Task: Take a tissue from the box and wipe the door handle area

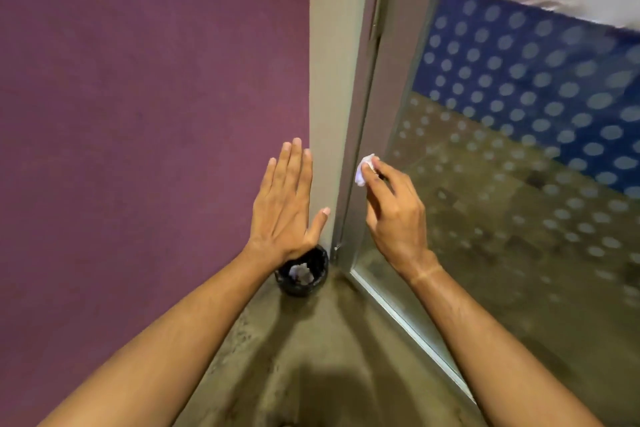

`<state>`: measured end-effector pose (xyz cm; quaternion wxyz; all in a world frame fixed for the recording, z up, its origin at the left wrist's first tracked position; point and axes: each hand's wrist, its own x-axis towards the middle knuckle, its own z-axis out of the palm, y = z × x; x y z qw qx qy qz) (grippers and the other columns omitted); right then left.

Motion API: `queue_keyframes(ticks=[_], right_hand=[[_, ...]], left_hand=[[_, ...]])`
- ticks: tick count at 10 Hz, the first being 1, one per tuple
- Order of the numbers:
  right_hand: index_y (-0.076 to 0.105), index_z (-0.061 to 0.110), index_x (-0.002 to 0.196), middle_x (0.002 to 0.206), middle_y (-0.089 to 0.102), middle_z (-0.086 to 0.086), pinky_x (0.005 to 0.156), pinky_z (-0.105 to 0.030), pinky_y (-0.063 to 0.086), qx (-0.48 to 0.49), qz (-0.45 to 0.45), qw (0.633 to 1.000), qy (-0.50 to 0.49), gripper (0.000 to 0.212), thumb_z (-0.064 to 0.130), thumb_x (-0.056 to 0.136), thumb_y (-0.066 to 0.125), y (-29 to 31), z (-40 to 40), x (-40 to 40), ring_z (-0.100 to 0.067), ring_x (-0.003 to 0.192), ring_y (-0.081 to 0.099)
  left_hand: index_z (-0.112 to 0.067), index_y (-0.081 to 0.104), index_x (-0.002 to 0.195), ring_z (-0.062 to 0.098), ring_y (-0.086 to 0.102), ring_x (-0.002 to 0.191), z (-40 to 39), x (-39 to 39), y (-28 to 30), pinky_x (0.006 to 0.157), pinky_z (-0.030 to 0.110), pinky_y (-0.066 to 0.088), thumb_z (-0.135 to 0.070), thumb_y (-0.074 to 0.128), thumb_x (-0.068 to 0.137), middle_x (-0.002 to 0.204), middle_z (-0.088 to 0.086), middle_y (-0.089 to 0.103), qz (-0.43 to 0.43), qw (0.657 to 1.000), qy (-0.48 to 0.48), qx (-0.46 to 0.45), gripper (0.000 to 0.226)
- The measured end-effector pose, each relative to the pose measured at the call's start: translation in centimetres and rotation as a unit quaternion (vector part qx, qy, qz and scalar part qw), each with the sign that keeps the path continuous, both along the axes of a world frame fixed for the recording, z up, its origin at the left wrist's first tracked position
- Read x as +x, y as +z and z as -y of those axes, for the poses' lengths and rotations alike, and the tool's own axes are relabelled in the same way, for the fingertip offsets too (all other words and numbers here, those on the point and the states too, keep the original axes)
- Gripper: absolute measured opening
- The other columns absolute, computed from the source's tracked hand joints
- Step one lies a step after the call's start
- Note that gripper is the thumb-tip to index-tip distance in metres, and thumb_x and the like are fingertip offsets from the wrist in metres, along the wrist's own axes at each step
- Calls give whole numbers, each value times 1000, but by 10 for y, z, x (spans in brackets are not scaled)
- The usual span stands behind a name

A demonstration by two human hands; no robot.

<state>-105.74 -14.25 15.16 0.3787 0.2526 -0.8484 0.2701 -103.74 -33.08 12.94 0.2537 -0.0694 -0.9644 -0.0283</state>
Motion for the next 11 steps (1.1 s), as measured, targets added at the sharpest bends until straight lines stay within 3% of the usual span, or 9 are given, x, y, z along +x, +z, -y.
queue_keyframes(ticks=[1, 2, 3, 4, 5, 6, 7, 9, 11], right_hand=[[63, 1, 124, 121, 65, -17, 85, -41, 56, 1, 37, 999, 20, 37, -8, 88, 59, -25, 33, -14, -34, 108, 63], [60, 5, 129, 128, 61, -13, 94, -34, 50, 15, 107, 993, 39, 34, 8, 96, 53, -56, 53, -29, -28, 115, 58], [57, 8, 132, 136, 55, -11, 104, -29, 36, 53, 182, 980, 63, 42, 4, 90, 59, -90, 68, -50, -29, 125, 51], [66, 16, 115, 124, 63, -4, 97, -25, 45, 49, 190, 979, 63, 27, 21, 101, 44, -128, 84, -71, -21, 115, 57], [65, 29, 111, 123, 62, 2, 95, -18, 42, 40, 243, 966, 76, 32, 38, 103, 35, -176, 95, -94, -14, 115, 56], [57, 16, 131, 137, 52, -4, 99, -18, 30, 60, 295, 949, 90, 38, 22, 99, 38, -225, 95, -114, -20, 125, 47], [58, 15, 130, 136, 53, -5, 99, -12, 25, 40, 336, 937, 91, 36, 17, 98, 42, -264, 105, -139, -20, 123, 46], [50, 2, 136, 140, 46, -27, 104, -51, 43, 168, 403, 896, 77, 54, 2, 84, 64, -335, 125, -179, -43, 128, 45], [52, 0, 134, 134, 52, -28, 97, -54, 47, 143, 404, 902, 53, 52, 9, 84, 63, -337, 111, -181, -45, 120, 51]], left_hand=[[0, 3, 156, 33, -5, 154, 27, -9, -19, 126, 45, 0, -53, 42, 89, 164, 22, -2, 25, 1000, 15, 1, 94], [0, 1, 156, 32, -8, 153, 47, -20, -41, 125, 43, -4, -55, 39, 90, 164, 21, -5, 56, 998, 31, 12, 94], [0, 4, 156, 32, -5, 154, 61, -32, -69, 126, 44, 0, -53, 43, 88, 164, 22, -2, 78, 996, 40, 29, 94], [3, 16, 154, 36, 6, 153, 72, -43, -105, 125, 47, 10, -48, 51, 87, 163, 24, 11, 102, 992, 58, 43, 91], [5, 18, 153, 39, 11, 152, 80, -52, -147, 125, 48, 13, -49, 43, 92, 162, 25, 15, 142, 986, 80, 27, 85], [4, 12, 154, 38, 4, 153, 88, -59, -188, 125, 48, 8, -51, 34, 92, 164, 24, 7, 197, 975, 106, -5, 86], [3, 15, 154, 35, 1, 153, 95, -70, -222, 125, 48, 8, -50, 40, 91, 164, 22, 6, 226, 966, 114, 61, 86], [2, 1, 155, 33, -8, 153, 103, -79, -275, 126, 44, 0, -57, 32, 95, 164, 22, -6, 268, 954, 122, 53, 90], [3, -3, 154, 34, -8, 153, 104, -98, -264, 126, 48, 3, -54, 29, 93, 163, 24, -7, 287, 950, 115, 53, 90]])
